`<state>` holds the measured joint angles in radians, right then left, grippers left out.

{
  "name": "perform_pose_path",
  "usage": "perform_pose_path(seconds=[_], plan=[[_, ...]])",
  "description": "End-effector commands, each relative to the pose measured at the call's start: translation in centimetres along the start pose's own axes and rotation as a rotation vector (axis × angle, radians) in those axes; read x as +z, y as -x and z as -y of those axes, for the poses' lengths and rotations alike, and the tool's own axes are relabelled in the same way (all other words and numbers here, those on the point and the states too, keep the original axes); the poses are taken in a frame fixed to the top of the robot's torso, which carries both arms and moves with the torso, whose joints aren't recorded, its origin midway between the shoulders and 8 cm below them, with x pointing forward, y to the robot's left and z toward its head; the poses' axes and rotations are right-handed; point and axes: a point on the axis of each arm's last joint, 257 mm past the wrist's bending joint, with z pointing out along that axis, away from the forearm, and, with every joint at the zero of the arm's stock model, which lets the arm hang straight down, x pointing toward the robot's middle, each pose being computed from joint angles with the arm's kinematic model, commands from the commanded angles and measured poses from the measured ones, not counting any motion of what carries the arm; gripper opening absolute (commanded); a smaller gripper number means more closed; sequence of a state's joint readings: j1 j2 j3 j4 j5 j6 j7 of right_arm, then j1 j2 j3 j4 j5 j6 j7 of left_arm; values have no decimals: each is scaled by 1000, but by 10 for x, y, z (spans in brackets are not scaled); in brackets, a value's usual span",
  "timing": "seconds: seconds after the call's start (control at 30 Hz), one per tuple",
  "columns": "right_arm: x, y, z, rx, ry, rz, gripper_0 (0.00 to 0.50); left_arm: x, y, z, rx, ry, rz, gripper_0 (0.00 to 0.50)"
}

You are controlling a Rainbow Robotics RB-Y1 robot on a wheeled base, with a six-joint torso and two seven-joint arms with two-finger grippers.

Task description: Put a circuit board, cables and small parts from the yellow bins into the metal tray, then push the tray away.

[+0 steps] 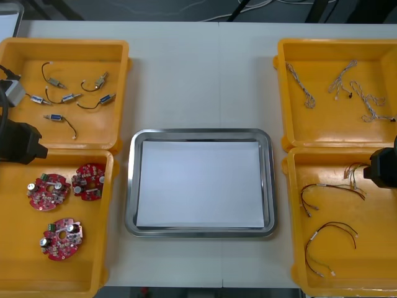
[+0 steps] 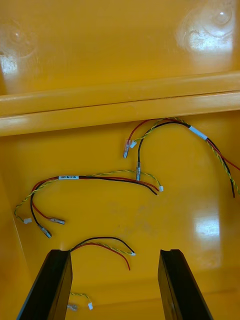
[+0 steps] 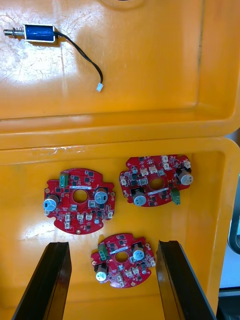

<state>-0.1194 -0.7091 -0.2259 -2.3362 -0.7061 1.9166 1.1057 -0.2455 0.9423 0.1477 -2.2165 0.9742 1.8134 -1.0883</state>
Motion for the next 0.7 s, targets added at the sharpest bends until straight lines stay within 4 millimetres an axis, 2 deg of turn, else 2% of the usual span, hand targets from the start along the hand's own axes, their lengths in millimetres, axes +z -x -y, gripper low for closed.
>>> perform_pose_path(seconds=[0.03,0.7], plan=[[-6,2,2,-36,-2,28,500,-14,9,-15,89,46,41,500],[-6,2,2,-36,-2,28,500,-14,9,-15,89,46,41,500]])
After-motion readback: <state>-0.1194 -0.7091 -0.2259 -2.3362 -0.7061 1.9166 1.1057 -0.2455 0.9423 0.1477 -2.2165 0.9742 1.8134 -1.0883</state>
